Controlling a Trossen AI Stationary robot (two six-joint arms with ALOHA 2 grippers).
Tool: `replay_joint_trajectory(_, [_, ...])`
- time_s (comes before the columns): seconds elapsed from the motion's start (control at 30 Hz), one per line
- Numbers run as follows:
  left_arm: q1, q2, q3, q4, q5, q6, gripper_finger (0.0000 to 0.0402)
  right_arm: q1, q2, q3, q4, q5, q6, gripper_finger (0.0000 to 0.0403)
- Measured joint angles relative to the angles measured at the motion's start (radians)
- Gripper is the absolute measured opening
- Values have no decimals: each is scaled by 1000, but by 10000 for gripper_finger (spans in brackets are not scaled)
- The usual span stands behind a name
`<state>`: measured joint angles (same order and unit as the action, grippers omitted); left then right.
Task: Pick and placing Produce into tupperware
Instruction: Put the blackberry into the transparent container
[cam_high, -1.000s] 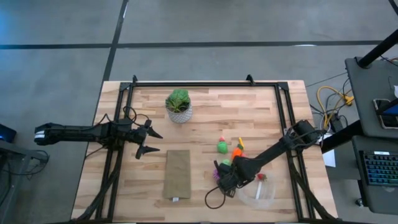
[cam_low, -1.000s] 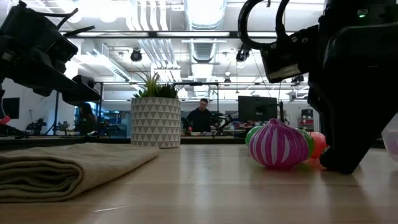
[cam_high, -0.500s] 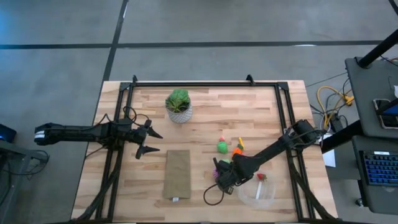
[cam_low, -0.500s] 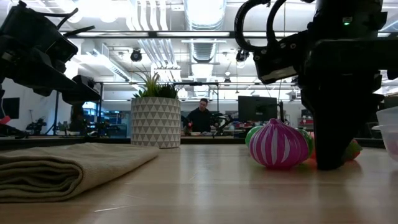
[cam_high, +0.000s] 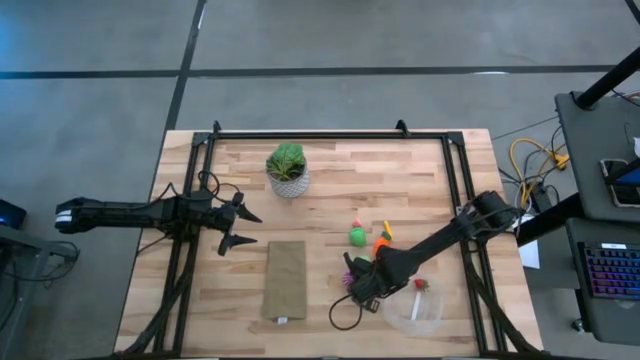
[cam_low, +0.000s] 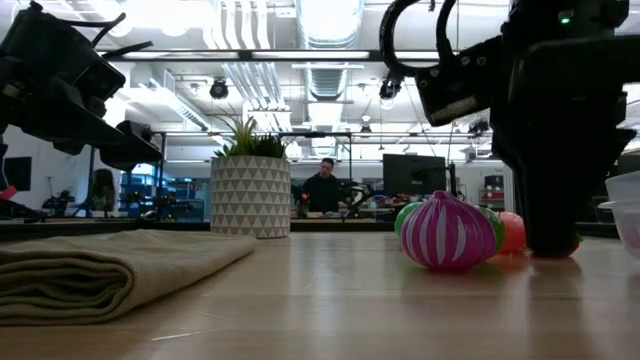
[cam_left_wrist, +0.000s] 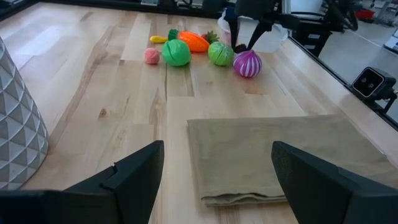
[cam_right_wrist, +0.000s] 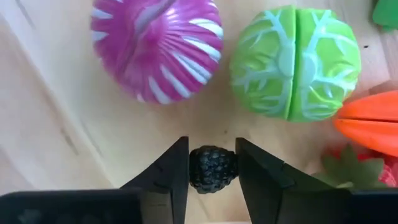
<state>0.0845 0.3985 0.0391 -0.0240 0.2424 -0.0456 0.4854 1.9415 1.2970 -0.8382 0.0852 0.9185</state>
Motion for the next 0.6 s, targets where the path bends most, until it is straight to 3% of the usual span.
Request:
replay_joint_trajectory(0.23, [0,0,0,0,0,0,283,0,-16,1,0,-57,-9,100])
replay_joint_trajectory(0.6, [0,0,0,0,0,0,283,-8,-86,4,-46,-58,26,99])
